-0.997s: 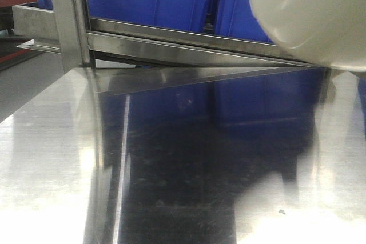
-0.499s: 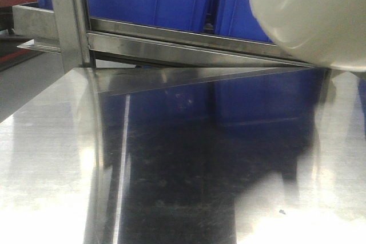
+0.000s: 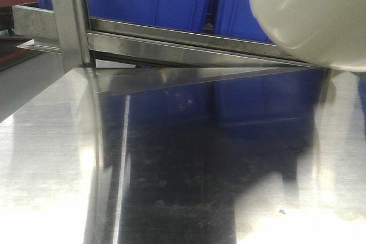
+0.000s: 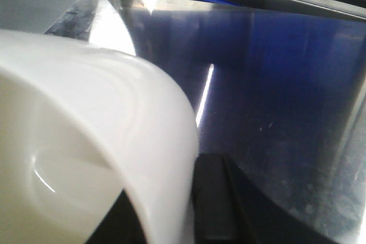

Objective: Move white bin to right shelf second layer
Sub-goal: 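Hold the white bin raised in the right gripper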

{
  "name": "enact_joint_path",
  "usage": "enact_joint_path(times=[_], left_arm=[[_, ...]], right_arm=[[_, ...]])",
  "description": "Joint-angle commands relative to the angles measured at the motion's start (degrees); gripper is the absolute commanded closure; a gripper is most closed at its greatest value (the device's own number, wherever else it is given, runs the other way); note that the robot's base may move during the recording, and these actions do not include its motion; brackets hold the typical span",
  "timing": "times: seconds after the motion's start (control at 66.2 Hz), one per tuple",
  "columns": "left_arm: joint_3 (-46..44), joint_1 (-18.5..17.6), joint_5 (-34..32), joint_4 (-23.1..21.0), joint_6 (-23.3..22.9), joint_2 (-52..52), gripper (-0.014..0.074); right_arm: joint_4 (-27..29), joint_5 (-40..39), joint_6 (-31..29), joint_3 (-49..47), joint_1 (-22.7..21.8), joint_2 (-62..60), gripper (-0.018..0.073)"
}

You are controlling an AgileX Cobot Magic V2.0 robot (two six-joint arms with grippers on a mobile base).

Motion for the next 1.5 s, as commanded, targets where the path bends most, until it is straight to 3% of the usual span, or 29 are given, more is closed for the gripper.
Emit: enact_joint_path(times=[0.0,1.481], left_arm=[[2.1,-0.3,-4.9,-0.1,-0.4,-0.1,0.0512],[2.1,-0.3,-4.9,-0.1,-0.4,-0.1,0.0512]], right_arm=[[0.1,-5.3,-0.1,-1.7,0.0,-0.4,0.0506],[0.1,-5.3,-0.1,-1.7,0.0,-0.4,0.0506]])
